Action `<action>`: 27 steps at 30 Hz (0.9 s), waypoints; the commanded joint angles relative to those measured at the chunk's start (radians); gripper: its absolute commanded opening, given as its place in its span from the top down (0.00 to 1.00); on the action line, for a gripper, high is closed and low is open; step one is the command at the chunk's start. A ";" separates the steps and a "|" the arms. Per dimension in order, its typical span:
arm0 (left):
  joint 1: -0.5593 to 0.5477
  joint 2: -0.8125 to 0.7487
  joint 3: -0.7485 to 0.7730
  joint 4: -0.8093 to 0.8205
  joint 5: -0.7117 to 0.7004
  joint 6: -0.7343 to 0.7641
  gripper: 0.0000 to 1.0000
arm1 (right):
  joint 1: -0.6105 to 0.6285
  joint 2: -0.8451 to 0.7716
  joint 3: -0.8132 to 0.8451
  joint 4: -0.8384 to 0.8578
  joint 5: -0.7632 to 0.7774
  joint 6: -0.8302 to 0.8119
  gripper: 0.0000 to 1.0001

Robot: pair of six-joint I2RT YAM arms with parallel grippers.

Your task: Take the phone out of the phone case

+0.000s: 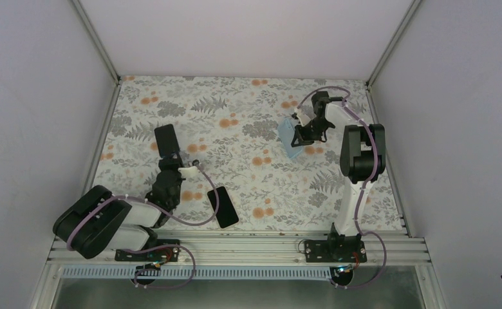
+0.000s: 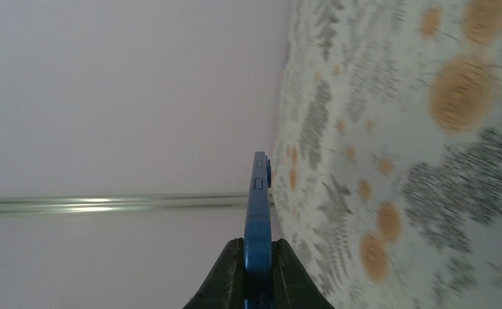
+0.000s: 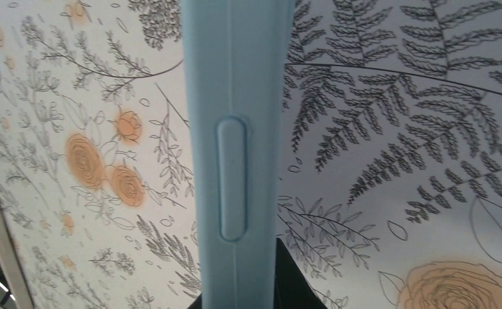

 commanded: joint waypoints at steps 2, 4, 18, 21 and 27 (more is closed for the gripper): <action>0.005 0.034 -0.049 0.049 0.018 -0.059 0.97 | -0.010 -0.007 -0.010 0.004 0.068 -0.024 0.94; 0.005 0.047 -0.056 0.028 0.026 -0.066 0.97 | -0.010 0.002 -0.006 -0.011 0.078 -0.034 0.94; 0.003 -0.090 0.031 -0.655 0.198 -0.266 0.73 | -0.049 0.009 -0.009 -0.051 0.221 -0.078 0.72; 0.004 -0.114 0.059 -0.788 0.233 -0.290 0.66 | -0.056 -0.026 -0.014 -0.058 0.299 -0.098 0.59; 0.002 -0.296 0.231 -1.289 0.444 -0.386 0.20 | -0.064 -0.152 -0.009 -0.055 0.532 -0.148 0.20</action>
